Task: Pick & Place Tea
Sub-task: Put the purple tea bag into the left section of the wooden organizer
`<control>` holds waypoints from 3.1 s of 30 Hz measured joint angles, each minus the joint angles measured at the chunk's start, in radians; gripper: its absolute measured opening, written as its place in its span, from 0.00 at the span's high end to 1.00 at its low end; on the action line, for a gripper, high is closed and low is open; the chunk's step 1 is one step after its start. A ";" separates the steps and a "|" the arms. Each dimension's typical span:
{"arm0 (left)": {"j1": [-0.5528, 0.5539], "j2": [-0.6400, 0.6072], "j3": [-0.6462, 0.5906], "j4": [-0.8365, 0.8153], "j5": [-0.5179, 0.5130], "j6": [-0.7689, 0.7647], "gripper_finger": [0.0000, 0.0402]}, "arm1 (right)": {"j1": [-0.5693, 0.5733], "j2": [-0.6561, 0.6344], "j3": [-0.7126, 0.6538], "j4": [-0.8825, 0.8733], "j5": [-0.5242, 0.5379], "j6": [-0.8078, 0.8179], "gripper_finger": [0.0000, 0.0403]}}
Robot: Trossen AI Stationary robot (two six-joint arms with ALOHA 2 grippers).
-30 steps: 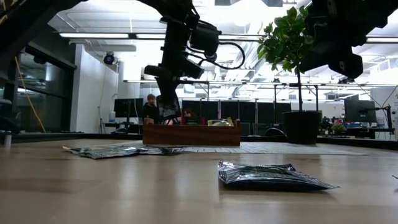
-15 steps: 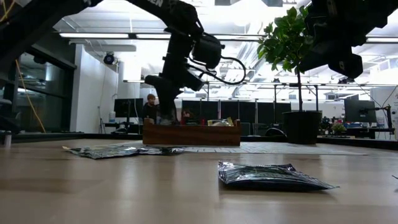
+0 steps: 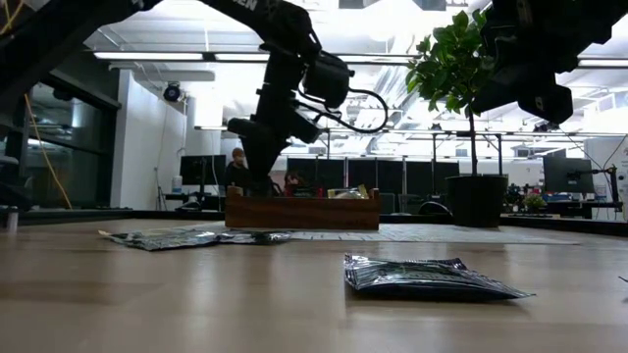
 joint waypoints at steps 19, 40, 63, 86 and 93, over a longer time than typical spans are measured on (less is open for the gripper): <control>-0.045 -0.081 0.280 0.009 0.268 -0.010 0.54 | 0.009 0.000 0.000 -0.003 -0.074 -0.051 1.00; -0.390 -0.104 0.041 0.367 0.435 -0.264 0.54 | 0.168 0.119 0.250 -0.363 -0.088 -0.094 1.00; -0.573 -0.102 -0.088 0.608 0.530 -0.259 0.54 | 0.566 0.802 0.654 -0.326 -0.162 0.393 1.00; -0.576 -0.102 -0.087 0.608 0.558 -0.233 0.54 | 0.509 0.948 0.671 -0.254 -0.281 0.846 1.00; -0.575 -0.102 -0.087 0.595 0.548 -0.222 0.54 | 0.496 0.948 0.666 -0.255 -0.281 0.843 1.00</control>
